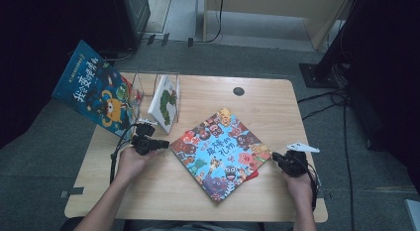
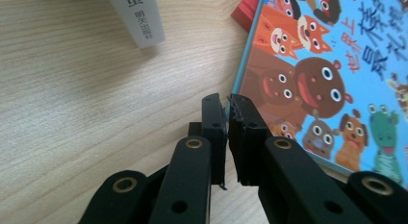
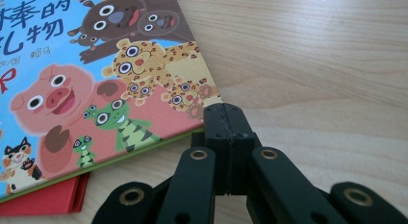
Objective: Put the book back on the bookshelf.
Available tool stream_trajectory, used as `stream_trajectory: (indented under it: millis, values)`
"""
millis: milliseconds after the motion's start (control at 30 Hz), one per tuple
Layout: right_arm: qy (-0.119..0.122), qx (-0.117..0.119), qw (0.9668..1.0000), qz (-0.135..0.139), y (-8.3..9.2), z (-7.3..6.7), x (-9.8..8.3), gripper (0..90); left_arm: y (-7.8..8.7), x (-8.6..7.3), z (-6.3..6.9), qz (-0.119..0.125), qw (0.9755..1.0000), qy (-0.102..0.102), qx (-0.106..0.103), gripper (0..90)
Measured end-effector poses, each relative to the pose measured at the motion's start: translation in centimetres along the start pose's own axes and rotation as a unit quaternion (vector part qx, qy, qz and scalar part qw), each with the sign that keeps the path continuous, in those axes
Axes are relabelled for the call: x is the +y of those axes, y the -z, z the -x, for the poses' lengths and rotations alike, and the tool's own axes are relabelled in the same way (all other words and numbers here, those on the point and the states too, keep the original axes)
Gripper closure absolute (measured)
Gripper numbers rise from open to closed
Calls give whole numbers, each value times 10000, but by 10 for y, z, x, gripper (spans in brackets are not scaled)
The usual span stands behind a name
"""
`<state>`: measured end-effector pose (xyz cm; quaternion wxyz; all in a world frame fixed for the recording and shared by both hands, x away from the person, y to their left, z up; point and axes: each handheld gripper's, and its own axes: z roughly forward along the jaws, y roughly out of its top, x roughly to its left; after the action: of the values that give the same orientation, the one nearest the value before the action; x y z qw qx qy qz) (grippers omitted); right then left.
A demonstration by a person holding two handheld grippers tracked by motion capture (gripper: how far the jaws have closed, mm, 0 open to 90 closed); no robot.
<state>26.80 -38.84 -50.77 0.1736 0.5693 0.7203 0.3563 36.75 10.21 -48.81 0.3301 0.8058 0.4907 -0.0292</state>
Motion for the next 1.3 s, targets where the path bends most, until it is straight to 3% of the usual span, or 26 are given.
stream_trajectory:
  millis: [33, 167, 300, 633, 767, 900, 1300]
  values:
    - [-1, 8, 10000, 11, -2, 0, 1, 900, -1, 0, 0, 10, 9999, -42, 97, 859]
    - [-28, 62, 10000, 26, -7, 1, 5, 900, -3, 0, -4, 21, 9999, 24, 125, 861]
    - [-12, 74, 10000, 10, -11, 0, 9, 900, -7, -2, -5, -148, 9998, -2, 120, 885]
    - [45, 157, 9999, -55, -19, -4, 15, 900, -2, -15, -7, -410, 9985, 164, -333, 899]
    - [7, 247, 9997, -24, -22, -4, 17, 900, 0, -21, -4, -472, 9979, 166, -415, 899]
    - [49, 307, 9995, -54, -29, -8, 25, 900, 5, -30, 0, -436, 9962, 253, -708, 886]
    - [91, 449, 9989, -61, -46, -16, 39, 900, 11, -48, 12, -530, 9958, 249, -703, 883]
